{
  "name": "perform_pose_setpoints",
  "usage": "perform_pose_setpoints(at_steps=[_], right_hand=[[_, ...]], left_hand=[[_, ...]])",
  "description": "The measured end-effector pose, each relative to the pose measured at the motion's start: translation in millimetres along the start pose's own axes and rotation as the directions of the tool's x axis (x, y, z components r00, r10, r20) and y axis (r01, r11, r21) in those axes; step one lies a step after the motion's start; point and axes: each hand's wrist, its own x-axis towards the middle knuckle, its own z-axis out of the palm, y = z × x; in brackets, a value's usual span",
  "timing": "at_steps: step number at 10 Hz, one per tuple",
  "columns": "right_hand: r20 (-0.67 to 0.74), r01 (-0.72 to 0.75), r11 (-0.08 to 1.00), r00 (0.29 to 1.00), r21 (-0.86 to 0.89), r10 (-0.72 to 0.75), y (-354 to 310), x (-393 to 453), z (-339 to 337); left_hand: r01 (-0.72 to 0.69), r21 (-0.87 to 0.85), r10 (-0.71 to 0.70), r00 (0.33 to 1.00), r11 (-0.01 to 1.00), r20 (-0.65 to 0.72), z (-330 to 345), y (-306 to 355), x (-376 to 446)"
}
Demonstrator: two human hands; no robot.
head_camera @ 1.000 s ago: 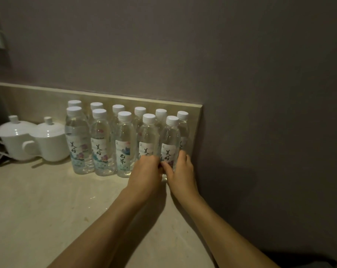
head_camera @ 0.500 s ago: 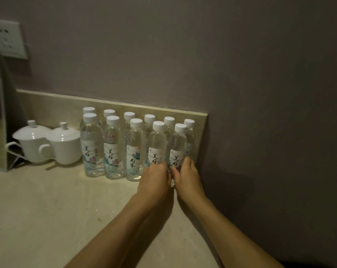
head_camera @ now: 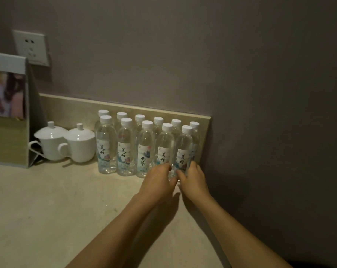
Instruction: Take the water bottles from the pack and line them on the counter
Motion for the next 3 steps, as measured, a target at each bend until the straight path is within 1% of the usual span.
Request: perform_pose_setpoints(at_steps=[2,3], right_hand=[[-0.018,0.038,0.999,0.999,-0.033,-0.038,-6.5,-24.5,-8.7],[-0.031,0.037,0.999,0.999,0.018,-0.037,-8.6,-35.8,-8.1]], left_hand=[[-0.006,0.004,0.006,1.000,1.000,0.005,-9.2,-6.0,-24.3],[-0.005,-0.013,0.005,1.000,1.000,0.027,-9.2,-3.7,-35.8]])
